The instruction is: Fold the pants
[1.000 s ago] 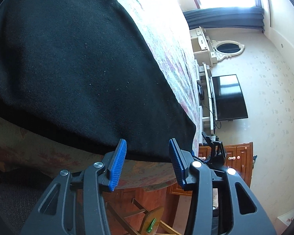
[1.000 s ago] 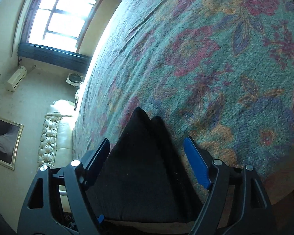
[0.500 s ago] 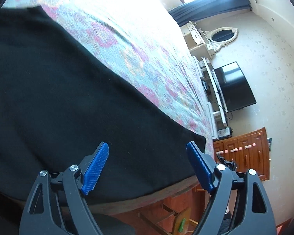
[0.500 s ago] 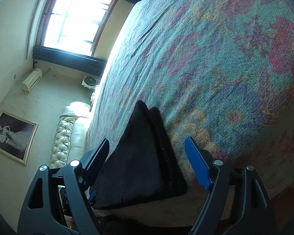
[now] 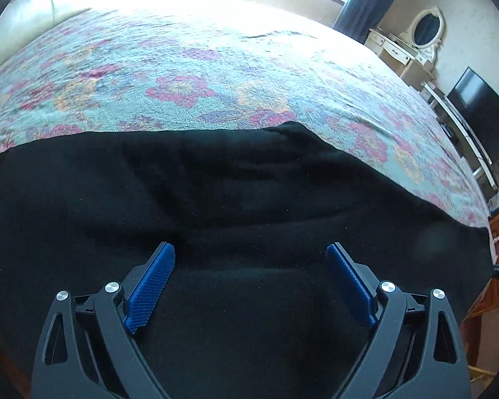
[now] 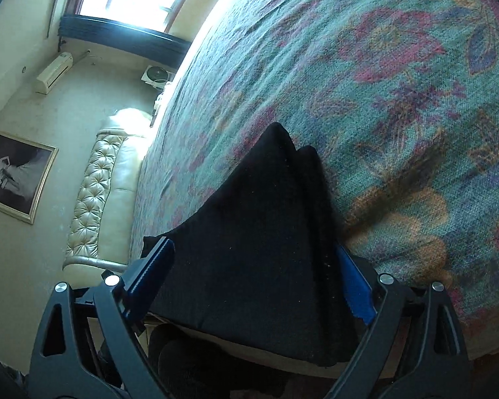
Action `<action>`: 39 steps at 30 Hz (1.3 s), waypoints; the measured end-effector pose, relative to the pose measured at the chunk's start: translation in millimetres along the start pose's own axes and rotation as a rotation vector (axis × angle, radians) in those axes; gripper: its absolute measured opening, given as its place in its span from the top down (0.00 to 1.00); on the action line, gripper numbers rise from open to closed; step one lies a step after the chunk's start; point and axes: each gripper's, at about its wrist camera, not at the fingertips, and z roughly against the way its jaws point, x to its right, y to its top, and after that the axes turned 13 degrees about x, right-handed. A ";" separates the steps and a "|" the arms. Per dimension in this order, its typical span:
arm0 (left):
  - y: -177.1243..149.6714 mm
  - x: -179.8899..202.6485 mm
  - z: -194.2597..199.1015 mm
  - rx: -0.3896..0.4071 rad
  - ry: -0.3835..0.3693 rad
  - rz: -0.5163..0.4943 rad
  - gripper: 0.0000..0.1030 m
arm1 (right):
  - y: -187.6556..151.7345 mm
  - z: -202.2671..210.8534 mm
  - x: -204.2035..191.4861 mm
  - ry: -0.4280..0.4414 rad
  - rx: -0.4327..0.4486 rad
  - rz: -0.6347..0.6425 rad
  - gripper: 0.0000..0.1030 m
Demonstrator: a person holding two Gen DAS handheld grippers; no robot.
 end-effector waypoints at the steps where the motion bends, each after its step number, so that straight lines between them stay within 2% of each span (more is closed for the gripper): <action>1: -4.3 6.9 -1.0 0.007 0.025 -0.050 0.11 | 0.1 4.1 2.1 0.002 -0.006 -0.002 0.11; 2: -7.3 13.3 -4.4 0.006 0.050 -0.101 0.10 | 0.2 4.4 1.9 -0.012 -0.017 0.009 0.13; 3: -5.3 16.6 -11.6 0.005 0.070 -0.135 0.07 | 0.2 1.4 -0.6 -0.041 -0.035 0.031 0.28; 4: -4.4 18.5 -14.1 0.005 0.083 -0.141 0.05 | -1.3 -2.8 -2.4 -0.073 -0.059 0.049 0.52; 5: -2.9 13.7 -13.5 0.007 0.090 -0.125 0.05 | -3.3 -7.8 -3.3 -0.098 -0.085 0.051 0.62; 6: -1.1 12.0 -14.2 0.005 0.089 -0.104 0.05 | -5.4 -11.1 -3.0 -0.114 -0.105 0.052 0.77; 7: 1.4 9.3 -14.1 0.002 0.082 -0.085 0.05 | -8.7 -13.0 -3.9 -0.128 -0.112 0.061 0.79; 10: 5.4 3.6 -8.2 -0.004 0.052 -0.080 0.05 | -13.8 -8.6 -11.9 -0.171 -0.071 0.078 0.81; 12: 4.4 3.8 -1.8 0.008 0.045 -0.117 0.05 | -17.3 -5.2 -22.4 -0.221 -0.040 0.132 0.83; 16: 0.4 -6.9 15.6 0.060 0.140 -0.195 0.05 | -17.8 6.0 -49.5 -0.302 0.027 0.221 0.85; 24: 9.9 -75.8 54.4 0.115 0.207 -0.096 0.05 | -13.6 22.5 -91.2 -0.351 0.075 0.285 0.85; 31: 12.3 -110.1 71.5 0.149 0.223 -0.013 0.05 | -22.4 24.1 -157.8 -0.297 0.123 0.309 0.85; 39: 15.5 -99.6 75.6 0.148 0.224 -0.054 0.05 | -44.8 9.7 -252.9 -0.240 0.121 0.403 0.85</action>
